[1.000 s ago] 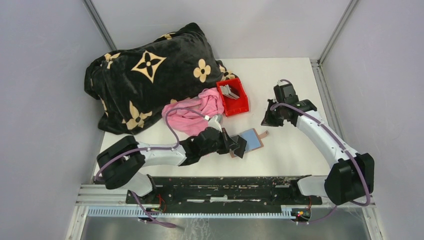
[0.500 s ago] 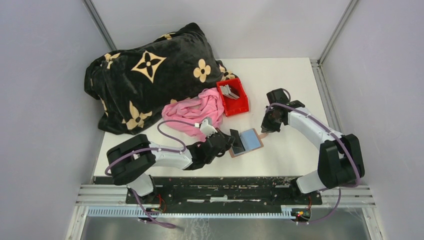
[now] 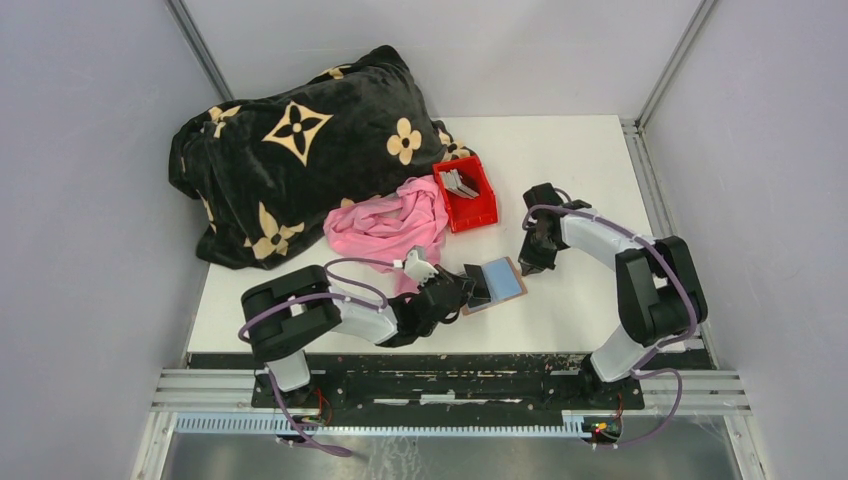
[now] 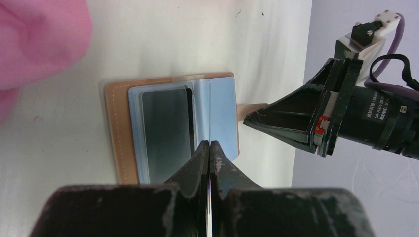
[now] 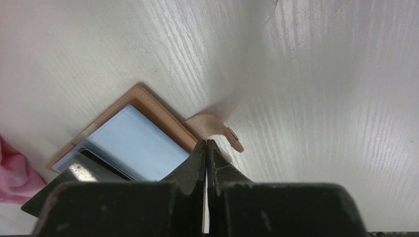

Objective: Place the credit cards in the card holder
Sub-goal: Insert the credit card into the card holder.

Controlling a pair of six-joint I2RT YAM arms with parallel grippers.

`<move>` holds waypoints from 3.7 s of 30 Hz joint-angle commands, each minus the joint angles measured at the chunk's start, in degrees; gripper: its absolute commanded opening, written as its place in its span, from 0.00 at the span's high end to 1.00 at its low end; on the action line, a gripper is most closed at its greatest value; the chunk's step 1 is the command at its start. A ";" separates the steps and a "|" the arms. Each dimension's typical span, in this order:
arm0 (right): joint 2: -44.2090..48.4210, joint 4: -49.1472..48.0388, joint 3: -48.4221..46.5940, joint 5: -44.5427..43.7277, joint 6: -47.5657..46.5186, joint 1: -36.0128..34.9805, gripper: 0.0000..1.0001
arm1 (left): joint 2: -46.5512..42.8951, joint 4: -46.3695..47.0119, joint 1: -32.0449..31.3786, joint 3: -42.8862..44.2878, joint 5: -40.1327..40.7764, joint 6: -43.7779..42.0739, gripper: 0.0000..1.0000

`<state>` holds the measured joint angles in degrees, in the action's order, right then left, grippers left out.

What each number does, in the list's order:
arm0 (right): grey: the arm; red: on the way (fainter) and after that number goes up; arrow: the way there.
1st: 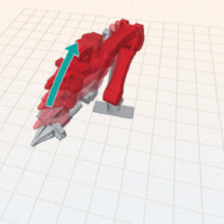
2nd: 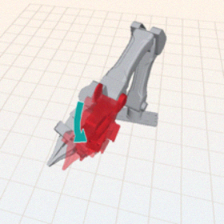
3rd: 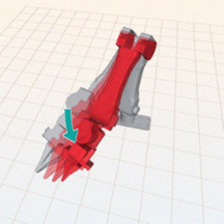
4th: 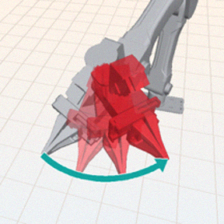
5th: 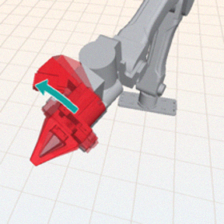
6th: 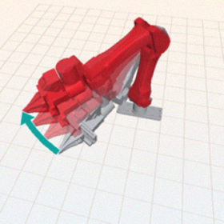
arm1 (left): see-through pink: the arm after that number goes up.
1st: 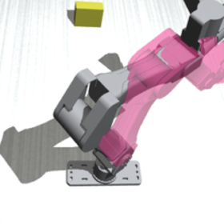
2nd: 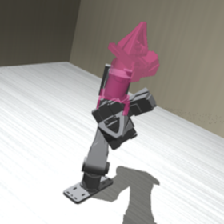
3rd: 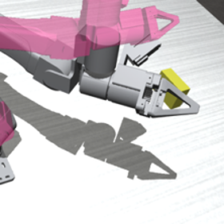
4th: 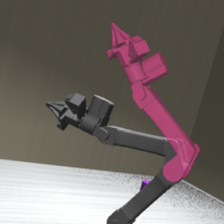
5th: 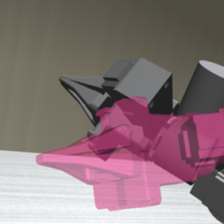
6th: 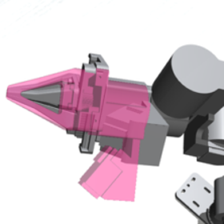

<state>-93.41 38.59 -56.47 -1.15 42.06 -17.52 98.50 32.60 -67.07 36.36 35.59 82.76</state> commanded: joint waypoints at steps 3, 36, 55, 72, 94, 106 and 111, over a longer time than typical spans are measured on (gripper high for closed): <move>-2.16 0.16 -3.08 -1.67 -1.66 -0.26 0.99 | 3.33 6.33 -0.68 0.38 3.80 4.54 0.97; -9.50 5.34 -5.10 3.26 -1.09 -6.56 0.99 | 4.84 24.12 -0.89 -13.08 9.05 5.21 0.97; -11.40 3.69 -5.52 2.64 1.62 -9.28 0.99 | 3.02 32.07 -0.59 -11.96 3.20 -9.31 0.97; -11.89 3.90 -5.88 2.47 0.53 -9.22 0.99 | 6.53 32.64 -0.60 -11.42 3.10 -7.06 0.97; -12.67 3.08 -5.05 2.73 0.91 -9.27 0.99 | 8.30 36.48 -0.56 -14.72 2.80 -4.95 0.97; -12.85 3.18 -5.01 2.74 0.84 -9.25 0.99 | 11.43 40.00 -0.65 -13.07 1.40 -3.63 0.97; -12.94 3.24 -4.96 2.61 0.59 -9.29 0.99 | 11.87 40.38 -0.61 -12.40 1.10 -3.42 0.97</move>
<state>-102.72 45.43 -62.92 1.08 42.15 -25.82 109.89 69.87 -67.85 22.57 36.82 77.78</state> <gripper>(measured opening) 0.014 0.043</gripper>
